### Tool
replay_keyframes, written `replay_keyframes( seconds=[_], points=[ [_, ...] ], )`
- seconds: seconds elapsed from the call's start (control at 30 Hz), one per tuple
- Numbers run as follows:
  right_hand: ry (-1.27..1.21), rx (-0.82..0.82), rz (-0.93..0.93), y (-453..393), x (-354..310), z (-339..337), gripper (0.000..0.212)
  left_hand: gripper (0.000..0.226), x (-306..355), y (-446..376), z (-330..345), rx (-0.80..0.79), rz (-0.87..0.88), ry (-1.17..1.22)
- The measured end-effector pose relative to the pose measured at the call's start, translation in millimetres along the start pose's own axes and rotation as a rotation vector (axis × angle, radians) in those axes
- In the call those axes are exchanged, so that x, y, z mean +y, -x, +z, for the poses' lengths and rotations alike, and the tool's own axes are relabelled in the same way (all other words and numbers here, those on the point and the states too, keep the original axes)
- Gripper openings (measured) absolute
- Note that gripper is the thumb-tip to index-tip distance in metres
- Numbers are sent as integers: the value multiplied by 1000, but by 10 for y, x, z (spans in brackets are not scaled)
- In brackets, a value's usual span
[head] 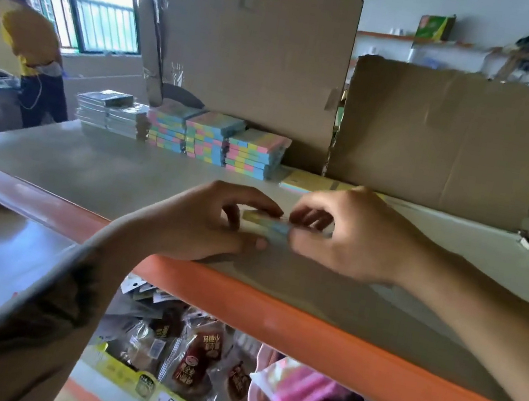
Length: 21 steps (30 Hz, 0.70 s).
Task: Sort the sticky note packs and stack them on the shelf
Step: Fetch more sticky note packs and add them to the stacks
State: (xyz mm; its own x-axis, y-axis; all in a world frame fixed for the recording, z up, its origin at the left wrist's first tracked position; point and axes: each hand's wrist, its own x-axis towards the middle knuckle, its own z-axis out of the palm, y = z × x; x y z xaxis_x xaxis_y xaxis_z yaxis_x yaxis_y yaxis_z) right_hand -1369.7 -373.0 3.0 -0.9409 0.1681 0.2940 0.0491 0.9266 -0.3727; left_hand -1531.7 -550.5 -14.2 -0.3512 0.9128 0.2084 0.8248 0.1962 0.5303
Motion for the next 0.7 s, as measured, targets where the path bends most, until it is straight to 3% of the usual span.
replay_keyframes(
  seconds=[0.1, 0.2, 0.33, 0.47, 0.6, 0.7],
  points=[
    [-114, 46, -19, 28, 6, -10, 26, 37, -14, -1, 29, 75, 11, 35],
    [-147, 87, -55, 45, -14, -2, 24, 21, -23, 9, 22, 137, 50, 127],
    [-96, 168, -119, 19, -69, 35, 26, 10, -23, 22, 10, 103, 93, 225],
    [-230, 170, -74, 3, -63, 72, 16, 32, -30, 13, 26, 172, 76, 319],
    [-412, 213, -21, 11, -66, 49, 21, 59, -86, -3, 13, 197, -9, 434],
    [-548, 247, -10, 16, -81, 42, 26, 55, -110, -14, 11, 184, -15, 509]
  ],
)
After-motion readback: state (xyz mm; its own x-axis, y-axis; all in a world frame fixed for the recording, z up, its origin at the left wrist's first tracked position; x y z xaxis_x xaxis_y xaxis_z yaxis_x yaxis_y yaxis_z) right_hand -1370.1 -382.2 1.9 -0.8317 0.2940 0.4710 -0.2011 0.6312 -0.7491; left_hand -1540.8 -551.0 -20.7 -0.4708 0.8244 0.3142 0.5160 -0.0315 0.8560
